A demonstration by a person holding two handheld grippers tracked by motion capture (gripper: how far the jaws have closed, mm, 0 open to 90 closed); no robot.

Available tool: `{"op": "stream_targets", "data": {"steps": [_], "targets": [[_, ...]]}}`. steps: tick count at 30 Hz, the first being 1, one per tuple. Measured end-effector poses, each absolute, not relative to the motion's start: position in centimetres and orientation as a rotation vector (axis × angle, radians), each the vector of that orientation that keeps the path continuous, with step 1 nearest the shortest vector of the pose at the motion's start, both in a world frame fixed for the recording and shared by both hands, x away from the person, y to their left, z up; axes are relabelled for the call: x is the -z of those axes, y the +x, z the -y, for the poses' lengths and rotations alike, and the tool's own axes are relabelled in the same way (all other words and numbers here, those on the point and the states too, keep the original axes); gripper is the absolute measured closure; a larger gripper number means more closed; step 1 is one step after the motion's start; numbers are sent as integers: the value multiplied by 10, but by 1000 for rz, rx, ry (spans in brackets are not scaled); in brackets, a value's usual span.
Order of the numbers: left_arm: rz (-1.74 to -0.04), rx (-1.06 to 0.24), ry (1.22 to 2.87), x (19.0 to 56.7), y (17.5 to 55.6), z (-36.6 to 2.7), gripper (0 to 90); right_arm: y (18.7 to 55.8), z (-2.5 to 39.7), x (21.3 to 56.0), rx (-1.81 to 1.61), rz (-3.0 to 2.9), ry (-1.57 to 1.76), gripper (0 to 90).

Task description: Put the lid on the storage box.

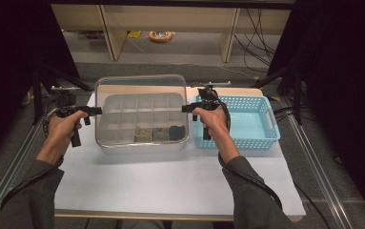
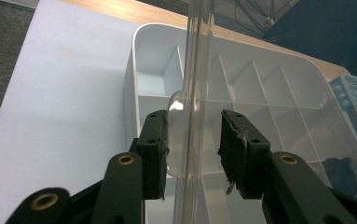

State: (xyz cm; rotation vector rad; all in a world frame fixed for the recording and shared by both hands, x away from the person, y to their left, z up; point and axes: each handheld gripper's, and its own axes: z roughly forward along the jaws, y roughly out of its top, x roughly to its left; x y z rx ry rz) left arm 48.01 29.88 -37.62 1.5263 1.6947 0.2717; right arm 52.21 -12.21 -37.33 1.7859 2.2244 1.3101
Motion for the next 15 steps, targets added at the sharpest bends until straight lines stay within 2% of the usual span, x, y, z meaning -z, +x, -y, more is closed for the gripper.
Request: {"op": "stream_targets", "data": {"steps": [15], "targets": [[-1756,-263,1516,394,490,-297,606,537,114,391,-1265,-2213,1886,626]]}}
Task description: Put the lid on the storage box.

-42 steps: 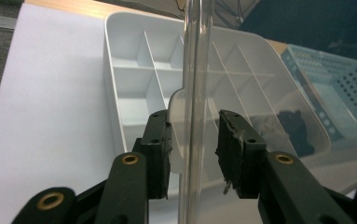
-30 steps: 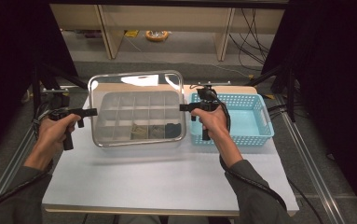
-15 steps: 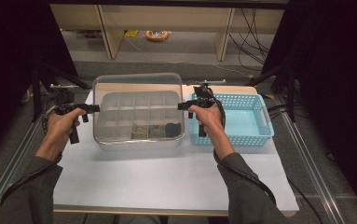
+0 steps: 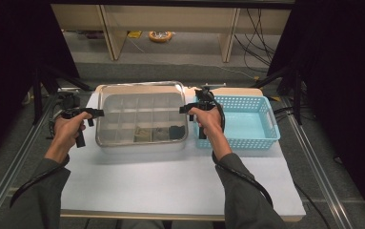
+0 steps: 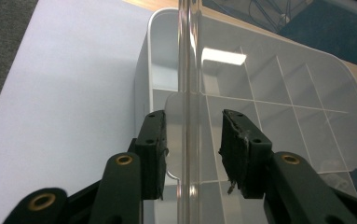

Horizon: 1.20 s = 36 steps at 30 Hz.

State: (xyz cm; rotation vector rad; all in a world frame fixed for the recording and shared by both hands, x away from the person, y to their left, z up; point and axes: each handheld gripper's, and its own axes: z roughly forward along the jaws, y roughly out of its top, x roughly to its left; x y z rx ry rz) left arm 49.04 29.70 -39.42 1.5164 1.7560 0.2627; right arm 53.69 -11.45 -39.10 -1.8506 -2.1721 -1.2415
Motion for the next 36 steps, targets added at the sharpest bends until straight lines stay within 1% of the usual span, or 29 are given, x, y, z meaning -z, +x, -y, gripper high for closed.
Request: {"op": "stream_targets", "data": {"steps": [13,14,16,17,18,20,21,23,24,27,28,34,36], "targets": [[-1798,-282,1525,404,498,-291,587,542,109,406,1181,2171,-1906,574],[-1798,-310,1546,405,498,-291,589,543,109,407,1183,2164,-1901,573],[-1802,-361,1563,406,499,-290,625,543,108,409,1175,2162,-1911,568],[-1800,-352,1582,407,499,-291,621,544,107,411,1185,2152,-1911,564],[-1805,-347,1559,407,499,-290,618,544,107,411,1169,2162,-1921,557],[-1802,-356,1580,407,500,-290,617,545,106,413,1169,2183,-1930,561],[-1803,-362,1562,407,500,-289,617,545,106,413,1170,2185,-1925,560],[-1803,-352,1577,407,500,-291,614,545,104,411,1158,2188,-1937,560],[-1806,-347,1555,408,500,-290,611,545,105,413,1173,2249,-1910,558],[-1812,-341,1555,410,500,-291,576,545,103,410,1143,2272,-1923,546],[-1812,-341,1555,410,500,-291,567,545,102,409,1131,2281,-1937,568],[-1805,-268,1583,413,497,-295,537,543,101,397,1090,2319,-1934,581],[-1801,-262,1586,414,496,-296,533,543,101,396,1078,2325,-1946,585]]}}
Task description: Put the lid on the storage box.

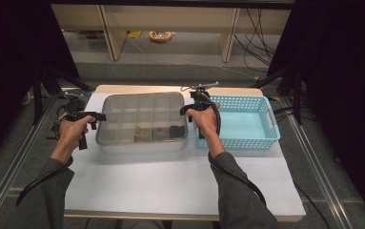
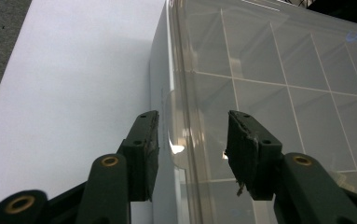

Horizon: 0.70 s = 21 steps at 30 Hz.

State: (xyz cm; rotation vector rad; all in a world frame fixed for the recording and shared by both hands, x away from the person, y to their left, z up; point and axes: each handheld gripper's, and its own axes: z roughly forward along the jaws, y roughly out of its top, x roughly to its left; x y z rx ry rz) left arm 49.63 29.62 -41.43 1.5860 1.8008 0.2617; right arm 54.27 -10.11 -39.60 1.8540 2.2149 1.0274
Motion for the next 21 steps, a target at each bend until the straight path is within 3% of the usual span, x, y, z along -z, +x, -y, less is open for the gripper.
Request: {"op": "stream_targets", "data": {"steps": [5,21], "targets": [[-1785,-204,1598,416,494,-297,519,542,100,402,-1028,-2236,1868,577],[-1805,-335,1539,417,501,-289,542,539,92,401,-1015,-2229,1827,560]]}}
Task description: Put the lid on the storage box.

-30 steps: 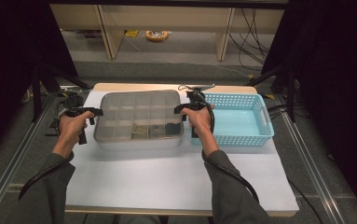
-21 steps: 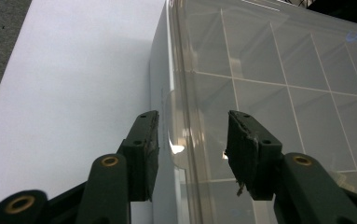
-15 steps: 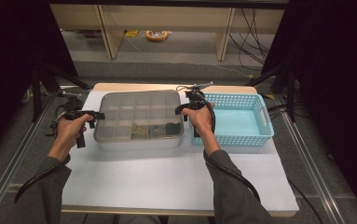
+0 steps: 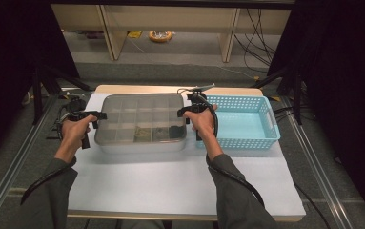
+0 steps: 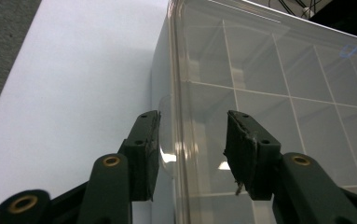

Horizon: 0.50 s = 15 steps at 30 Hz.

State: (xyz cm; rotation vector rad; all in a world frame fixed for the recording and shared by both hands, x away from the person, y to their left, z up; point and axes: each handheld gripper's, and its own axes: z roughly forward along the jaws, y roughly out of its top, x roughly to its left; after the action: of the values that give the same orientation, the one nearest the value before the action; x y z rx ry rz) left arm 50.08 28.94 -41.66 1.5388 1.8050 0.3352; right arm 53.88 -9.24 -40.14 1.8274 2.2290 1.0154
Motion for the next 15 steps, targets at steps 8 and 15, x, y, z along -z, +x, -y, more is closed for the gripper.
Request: {"op": "stream_targets", "data": {"steps": [8,15], "targets": [[-1811,-366,1533,416,504,-288,550,537,93,408,-1051,-2213,1810,532],[-1800,-327,1564,415,496,-293,520,535,97,406,-1063,-2219,1790,555]]}}
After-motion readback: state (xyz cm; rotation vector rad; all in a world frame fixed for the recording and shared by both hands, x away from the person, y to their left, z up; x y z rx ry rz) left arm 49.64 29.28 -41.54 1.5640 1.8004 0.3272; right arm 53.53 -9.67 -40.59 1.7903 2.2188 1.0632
